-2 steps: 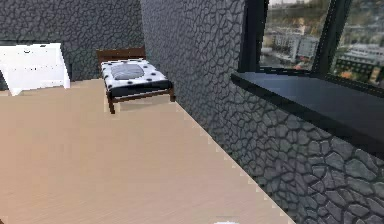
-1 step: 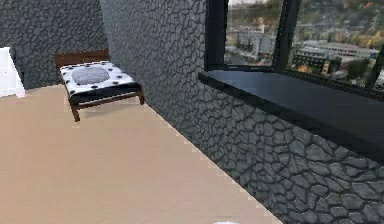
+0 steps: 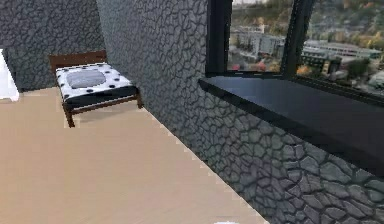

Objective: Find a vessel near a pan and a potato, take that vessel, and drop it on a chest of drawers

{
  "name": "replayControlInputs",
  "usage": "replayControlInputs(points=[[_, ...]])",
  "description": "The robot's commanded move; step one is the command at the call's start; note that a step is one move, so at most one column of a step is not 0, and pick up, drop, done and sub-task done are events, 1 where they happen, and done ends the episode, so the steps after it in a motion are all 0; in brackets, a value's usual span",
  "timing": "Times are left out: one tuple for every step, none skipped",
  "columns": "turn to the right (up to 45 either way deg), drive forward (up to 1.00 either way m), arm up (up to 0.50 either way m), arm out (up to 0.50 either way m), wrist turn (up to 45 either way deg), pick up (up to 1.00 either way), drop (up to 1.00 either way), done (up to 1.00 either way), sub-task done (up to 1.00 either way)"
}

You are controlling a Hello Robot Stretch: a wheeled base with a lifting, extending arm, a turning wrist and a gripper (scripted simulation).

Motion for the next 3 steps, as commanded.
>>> replayControlInputs(points=[[-33.0, 0.0, 0.0, 0.0, 0.0, 0.0, 0.0, 0.0, 0.0], [0.0, 1.0, 0.0, 0.0, 0.0, 0.0, 0.0, 0.0, 0.0], [0.0, 0.35, 0.0, 0.0, 0.0, 0.0, 0.0, 0.0, 0.0]])
